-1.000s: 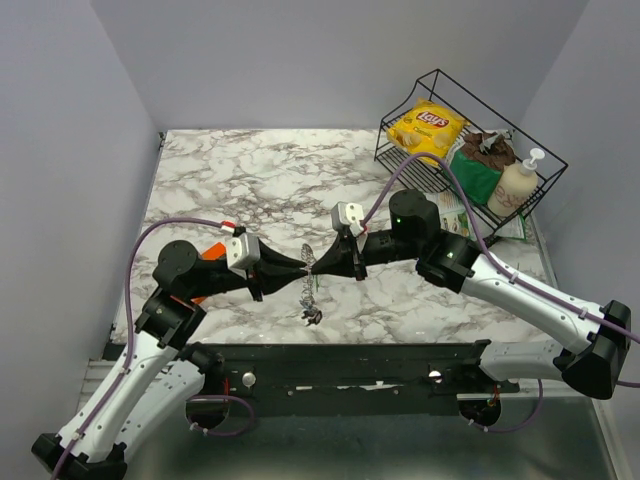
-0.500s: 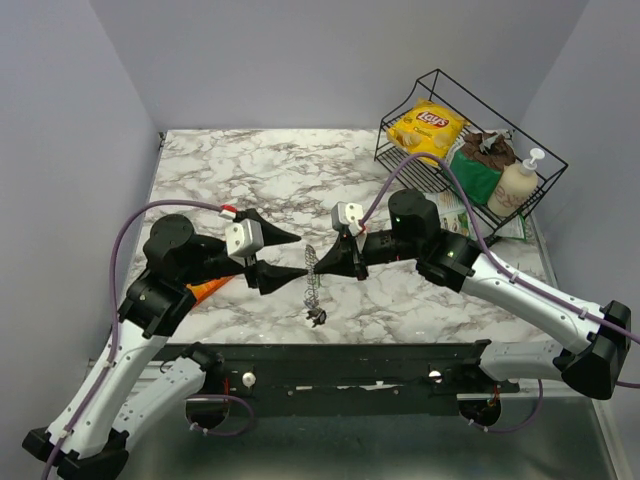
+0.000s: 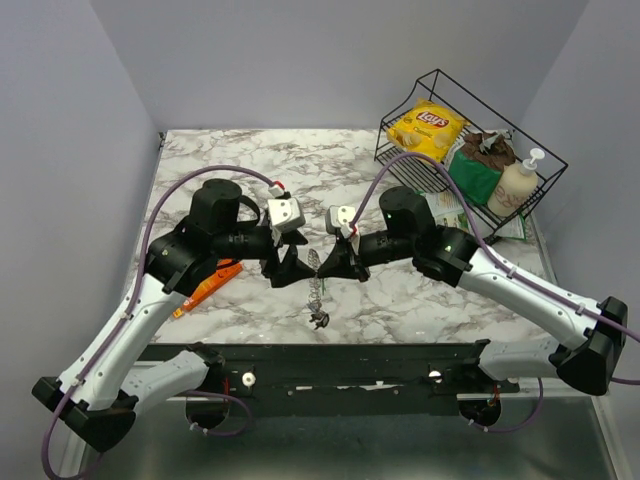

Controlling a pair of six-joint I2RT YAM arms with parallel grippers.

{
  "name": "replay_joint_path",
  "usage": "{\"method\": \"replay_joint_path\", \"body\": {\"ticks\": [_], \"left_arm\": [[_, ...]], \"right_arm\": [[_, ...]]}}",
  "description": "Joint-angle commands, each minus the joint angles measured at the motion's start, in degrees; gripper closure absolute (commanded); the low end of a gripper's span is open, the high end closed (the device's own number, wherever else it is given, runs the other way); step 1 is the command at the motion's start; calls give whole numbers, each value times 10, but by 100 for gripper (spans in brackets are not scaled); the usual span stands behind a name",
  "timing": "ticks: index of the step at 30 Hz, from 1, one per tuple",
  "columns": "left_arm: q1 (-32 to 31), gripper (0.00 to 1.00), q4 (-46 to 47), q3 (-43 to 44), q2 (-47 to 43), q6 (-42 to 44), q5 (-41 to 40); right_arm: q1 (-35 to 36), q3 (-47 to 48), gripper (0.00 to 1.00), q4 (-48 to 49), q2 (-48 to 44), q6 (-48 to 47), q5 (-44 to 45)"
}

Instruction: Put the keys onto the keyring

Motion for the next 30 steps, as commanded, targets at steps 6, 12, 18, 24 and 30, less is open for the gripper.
{"method": "replay_joint_path", "body": {"ticks": [6,12,18,24,30], "left_arm": [[-52,29,-76,22,27,29,-60],[-78,40,-80,22,48,29,-69],[-93,43,-75,22,61,34,-80],[-98,52,-57,11,65,31,-95],[-100,53,-55,6,67,37,-111]], "right_arm": [[-11,32,99,-64,17,-22,-18],[-16,31,99,-75,21,-23,-38],[-22,25,99,-75,17,-24,-38],[-23,22,99,-74,10,-25,-37],[-26,20,99,-73,5,-27,-33]]}}
